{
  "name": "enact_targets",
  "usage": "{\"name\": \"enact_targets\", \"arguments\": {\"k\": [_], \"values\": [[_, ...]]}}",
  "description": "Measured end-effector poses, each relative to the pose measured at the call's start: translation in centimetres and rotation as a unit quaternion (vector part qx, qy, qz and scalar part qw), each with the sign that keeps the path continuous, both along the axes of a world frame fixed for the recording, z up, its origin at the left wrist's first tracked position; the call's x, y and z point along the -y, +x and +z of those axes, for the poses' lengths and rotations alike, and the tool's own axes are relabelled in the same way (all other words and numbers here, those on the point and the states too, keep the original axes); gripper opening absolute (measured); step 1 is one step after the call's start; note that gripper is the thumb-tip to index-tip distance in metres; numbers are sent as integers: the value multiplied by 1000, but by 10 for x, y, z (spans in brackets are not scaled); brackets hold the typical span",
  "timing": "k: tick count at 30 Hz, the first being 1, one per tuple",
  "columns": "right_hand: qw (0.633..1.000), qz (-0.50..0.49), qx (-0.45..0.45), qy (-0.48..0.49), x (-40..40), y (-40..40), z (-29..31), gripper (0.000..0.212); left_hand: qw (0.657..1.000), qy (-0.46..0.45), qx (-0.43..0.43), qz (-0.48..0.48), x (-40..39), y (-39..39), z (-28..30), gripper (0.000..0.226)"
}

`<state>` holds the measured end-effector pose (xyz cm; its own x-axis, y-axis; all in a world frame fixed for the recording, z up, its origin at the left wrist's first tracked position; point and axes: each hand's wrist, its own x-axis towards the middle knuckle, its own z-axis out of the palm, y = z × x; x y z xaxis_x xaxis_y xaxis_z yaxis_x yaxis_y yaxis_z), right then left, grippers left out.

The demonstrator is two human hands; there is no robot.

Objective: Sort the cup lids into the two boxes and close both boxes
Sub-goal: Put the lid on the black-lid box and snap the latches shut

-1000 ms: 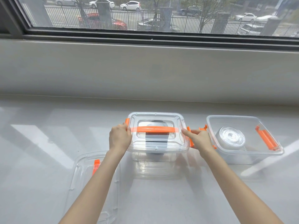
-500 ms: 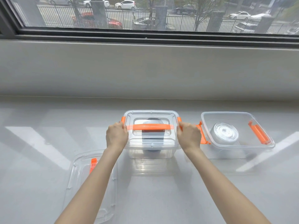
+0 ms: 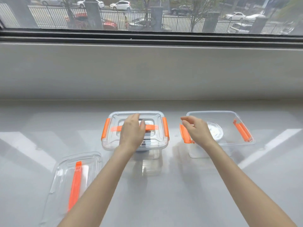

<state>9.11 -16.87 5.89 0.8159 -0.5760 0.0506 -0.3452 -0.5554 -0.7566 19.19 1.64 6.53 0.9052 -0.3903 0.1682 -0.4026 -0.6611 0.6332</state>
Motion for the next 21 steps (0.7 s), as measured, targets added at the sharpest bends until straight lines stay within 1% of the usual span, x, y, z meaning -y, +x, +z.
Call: {"name": "enact_targets", "arguments": {"k": [2, 4, 6, 9, 11, 13, 16, 18, 21], "values": [[999, -26, 19, -2, 27, -20, 3, 24, 998, -44, -12, -47, 27, -21, 5, 33], [998, -50, 35, 17, 52, -39, 3, 21, 993, -81, -27, -77, 47, -41, 10, 28], [996, -59, 50, 54, 67, -55, 5, 20, 985, -123, -78, -90, 53, -57, 15, 26], [993, -45, 67, 81, 76, -68, 2, 19, 957, -182, -187, -124, 46, -73, 15, 22], [992, -28, 74, 95, 72, -70, 1, 19, 947, -201, -217, -129, 32, -76, 9, 20], [991, 1, 75, 107, 60, -66, 1, 19, 947, -208, -219, -108, 15, -76, 2, 19], [989, 55, 67, 122, 31, -51, 1, 17, 948, -223, -218, -64, -15, -71, -6, 25], [985, 95, 56, 133, 3, -38, 1, 15, 951, -222, -213, -31, -41, -68, -11, 25], [980, 156, 32, 122, -44, -21, -2, 18, 952, -226, -205, 22, -82, -64, -19, 25]]}}
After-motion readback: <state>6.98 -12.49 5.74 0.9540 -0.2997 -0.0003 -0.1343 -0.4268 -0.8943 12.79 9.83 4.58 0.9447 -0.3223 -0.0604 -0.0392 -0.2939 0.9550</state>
